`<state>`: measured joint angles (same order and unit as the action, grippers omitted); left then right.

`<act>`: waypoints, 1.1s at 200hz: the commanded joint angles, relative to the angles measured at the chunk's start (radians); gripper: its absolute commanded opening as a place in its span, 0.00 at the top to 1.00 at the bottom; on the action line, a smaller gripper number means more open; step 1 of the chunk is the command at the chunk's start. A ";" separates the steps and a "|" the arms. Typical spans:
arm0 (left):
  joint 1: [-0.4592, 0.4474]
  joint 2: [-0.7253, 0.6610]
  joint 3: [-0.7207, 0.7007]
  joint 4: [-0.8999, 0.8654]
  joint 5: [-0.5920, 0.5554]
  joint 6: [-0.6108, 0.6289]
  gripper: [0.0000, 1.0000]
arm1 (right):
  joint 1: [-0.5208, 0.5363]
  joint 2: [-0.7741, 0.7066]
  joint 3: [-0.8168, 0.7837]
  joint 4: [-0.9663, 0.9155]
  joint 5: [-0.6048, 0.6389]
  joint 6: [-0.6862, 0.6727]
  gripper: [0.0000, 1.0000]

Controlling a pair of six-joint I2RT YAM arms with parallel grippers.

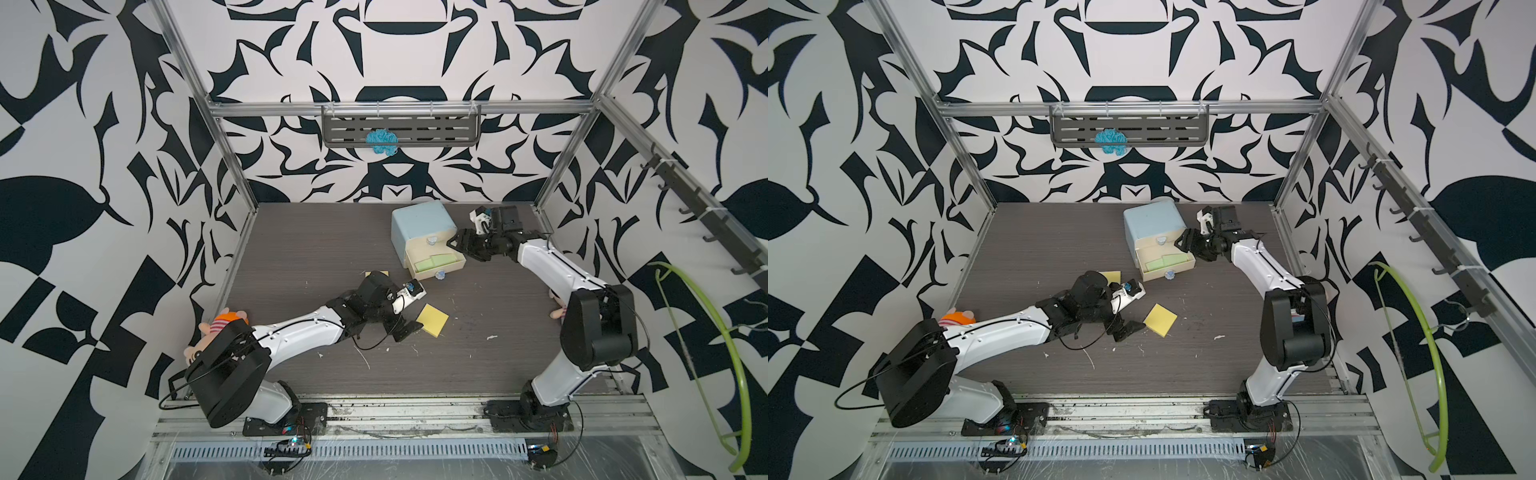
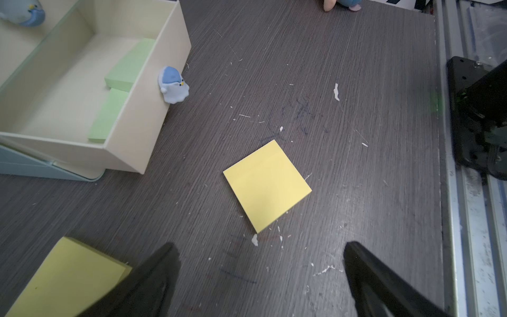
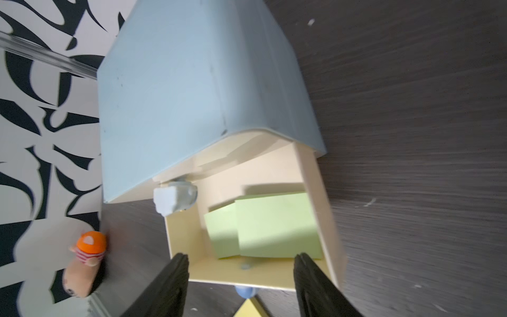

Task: Please put the sticky notes in the drawer by color
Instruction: Place the sticky notes in the drawer.

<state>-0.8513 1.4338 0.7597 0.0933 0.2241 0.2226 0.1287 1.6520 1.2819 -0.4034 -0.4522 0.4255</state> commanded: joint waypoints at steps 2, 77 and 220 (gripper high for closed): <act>-0.004 -0.004 0.023 0.028 -0.054 -0.035 0.01 | -0.013 -0.098 0.026 -0.083 0.122 -0.088 0.31; 0.014 0.090 0.218 0.099 -0.415 -0.445 0.01 | -0.001 -0.397 -0.438 0.238 0.061 -0.035 0.33; 0.150 0.550 0.973 -0.589 -0.594 -1.083 0.24 | 0.241 -0.255 -0.779 0.980 0.196 -0.149 0.52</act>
<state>-0.7094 1.9507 1.6817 -0.3767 -0.3824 -0.7963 0.3500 1.3426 0.4824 0.3817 -0.3088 0.3031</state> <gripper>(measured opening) 0.785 0.496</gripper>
